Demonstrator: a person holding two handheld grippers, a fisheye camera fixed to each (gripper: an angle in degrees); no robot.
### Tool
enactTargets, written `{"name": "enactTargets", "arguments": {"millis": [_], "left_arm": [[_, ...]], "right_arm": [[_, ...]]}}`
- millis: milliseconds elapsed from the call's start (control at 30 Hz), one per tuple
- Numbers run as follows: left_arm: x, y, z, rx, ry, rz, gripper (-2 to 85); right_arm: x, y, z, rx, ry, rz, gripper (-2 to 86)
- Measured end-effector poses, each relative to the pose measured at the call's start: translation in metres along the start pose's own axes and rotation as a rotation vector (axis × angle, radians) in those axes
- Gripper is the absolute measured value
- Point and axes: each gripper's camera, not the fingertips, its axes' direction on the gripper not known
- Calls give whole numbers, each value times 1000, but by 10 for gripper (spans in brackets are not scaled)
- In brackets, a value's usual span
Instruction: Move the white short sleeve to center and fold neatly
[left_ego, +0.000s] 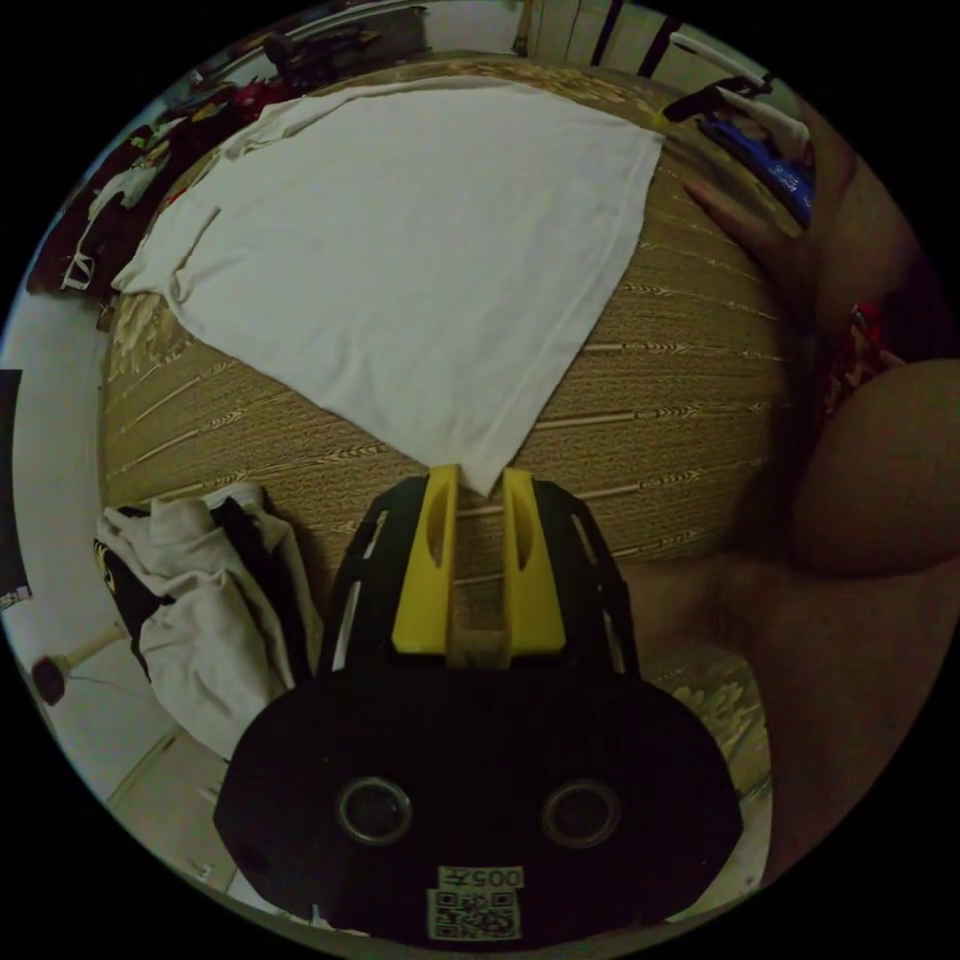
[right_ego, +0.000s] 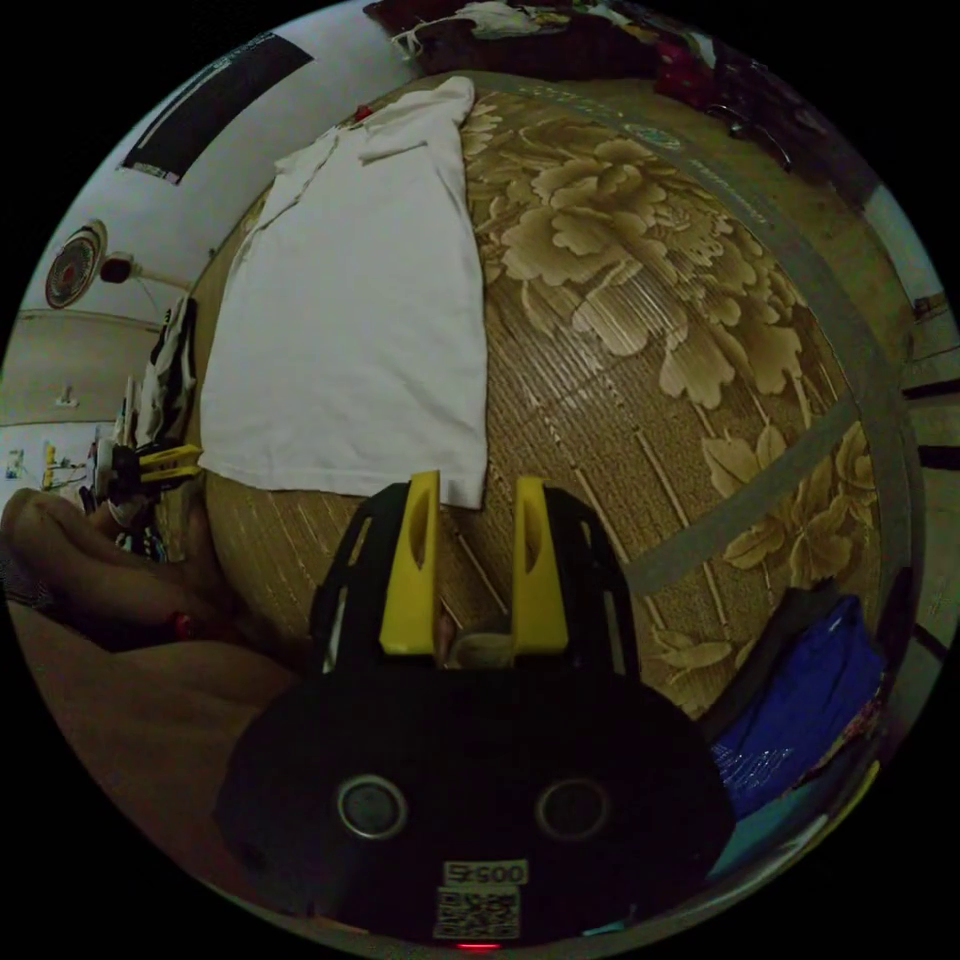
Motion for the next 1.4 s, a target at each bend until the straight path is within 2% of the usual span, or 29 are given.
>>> {"name": "enactTargets", "arguments": {"millis": [233,500,833,1100,1233,1400], "left_arm": [[-15,3,-1,-7,-15,5,52],[-61,7,-18,-44,74,9,16],[-130,29,-79,9,211,17,10],[-174,48,-104,-160,434,153,11],[-231,50,-135,-57,516,66,11],[-364,38,-194,110,449,-89,9]], "right_arm": [[-1,3,9,-33,106,-47,41],[5,2,-4,-79,-38,-113,52],[32,2,-91,-64,-258,-172,74],[26,16,-120,-246,-360,-254,70],[25,-6,-157,-199,-415,-284,60],[20,-88,-215,-50,-423,-353,42]]}}
